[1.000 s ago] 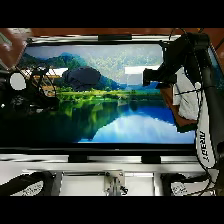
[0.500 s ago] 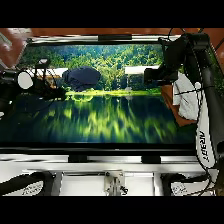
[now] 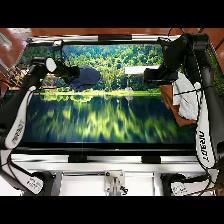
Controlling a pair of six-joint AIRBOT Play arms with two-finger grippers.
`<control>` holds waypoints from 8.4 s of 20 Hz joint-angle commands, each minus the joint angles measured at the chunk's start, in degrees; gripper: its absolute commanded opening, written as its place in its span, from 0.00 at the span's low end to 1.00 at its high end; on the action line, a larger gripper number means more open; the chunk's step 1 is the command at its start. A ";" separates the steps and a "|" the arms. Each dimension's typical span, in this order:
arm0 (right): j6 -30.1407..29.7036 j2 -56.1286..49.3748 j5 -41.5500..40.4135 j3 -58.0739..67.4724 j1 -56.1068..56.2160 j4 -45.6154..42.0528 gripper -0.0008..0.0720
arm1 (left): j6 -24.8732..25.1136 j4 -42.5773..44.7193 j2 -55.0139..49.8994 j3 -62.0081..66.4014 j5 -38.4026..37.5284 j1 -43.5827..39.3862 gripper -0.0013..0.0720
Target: Fold the shirts.
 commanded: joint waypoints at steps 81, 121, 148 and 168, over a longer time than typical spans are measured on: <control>-4.35 13.46 28.22 -60.41 2.62 28.28 0.92 | 9.09 -26.56 14.82 -34.77 4.63 6.80 0.07; 32.54 15.61 61.64 -45.24 10.60 -10.25 0.12 | 14.62 -21.73 44.41 -43.41 23.89 7.15 0.07; -8.90 24.92 18.40 -46.49 -19.39 19.15 0.82 | 23.71 -29.90 38.36 -67.84 -18.62 39.28 0.85; -12.31 8.92 18.05 -46.49 -7.13 6.23 0.93 | 27.28 -34.53 31.32 -67.54 -11.74 31.19 0.07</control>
